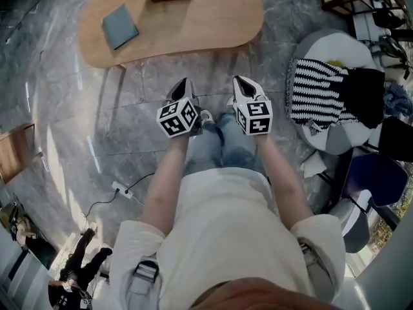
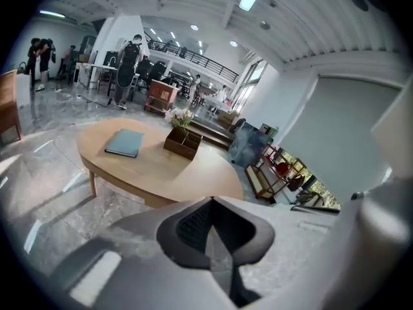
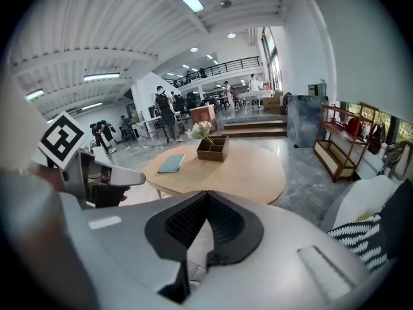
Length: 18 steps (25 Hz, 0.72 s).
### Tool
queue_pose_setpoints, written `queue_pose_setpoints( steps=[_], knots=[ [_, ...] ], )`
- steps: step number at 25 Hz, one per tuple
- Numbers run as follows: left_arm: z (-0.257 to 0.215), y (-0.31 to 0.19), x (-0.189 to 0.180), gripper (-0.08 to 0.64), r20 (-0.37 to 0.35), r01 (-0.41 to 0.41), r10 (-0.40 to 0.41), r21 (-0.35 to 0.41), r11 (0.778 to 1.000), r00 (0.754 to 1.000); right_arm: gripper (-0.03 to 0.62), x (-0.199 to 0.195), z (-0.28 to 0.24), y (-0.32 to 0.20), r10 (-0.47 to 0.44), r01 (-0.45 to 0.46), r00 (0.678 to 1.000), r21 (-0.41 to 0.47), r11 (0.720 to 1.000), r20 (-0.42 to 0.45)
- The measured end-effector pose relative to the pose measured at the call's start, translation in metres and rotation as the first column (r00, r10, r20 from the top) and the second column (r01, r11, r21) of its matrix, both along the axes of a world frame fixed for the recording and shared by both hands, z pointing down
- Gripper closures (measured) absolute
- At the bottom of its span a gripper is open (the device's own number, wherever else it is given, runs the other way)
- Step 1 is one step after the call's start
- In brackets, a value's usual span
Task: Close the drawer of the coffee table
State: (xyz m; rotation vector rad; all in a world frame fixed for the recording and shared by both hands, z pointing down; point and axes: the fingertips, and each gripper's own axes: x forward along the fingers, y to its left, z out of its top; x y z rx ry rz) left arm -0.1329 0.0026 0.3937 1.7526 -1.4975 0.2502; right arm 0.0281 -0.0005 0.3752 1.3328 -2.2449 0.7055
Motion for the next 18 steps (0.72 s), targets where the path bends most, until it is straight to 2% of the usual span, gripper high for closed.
queue_pose_setpoints(
  steps=[5, 9, 18],
  knots=[
    [-0.04, 0.024, 0.01, 0.558, 0.003, -0.09, 0.09, -0.014, 0.996, 0.996, 0.591, -0.001, -0.042, 0.013, 0.014, -0.015, 0.999, 0.006, 1.0, 0.047],
    [-0.069, 0.04, 0.014, 0.558, 0.021, -0.15, 0.15, -0.012, 0.989, 0.988, 0.591, -0.003, -0.071, 0.024, -0.017, 0.016, 0.998, 0.018, 1.0, 0.06],
    [-0.127, 0.043, 0.018, 0.558, 0.002, -0.195, 0.195, 0.041, 0.98, 0.981, 0.591, -0.013, -0.129, 0.036, -0.073, 0.068, 0.995, 0.072, 0.995, 0.067]
  ],
)
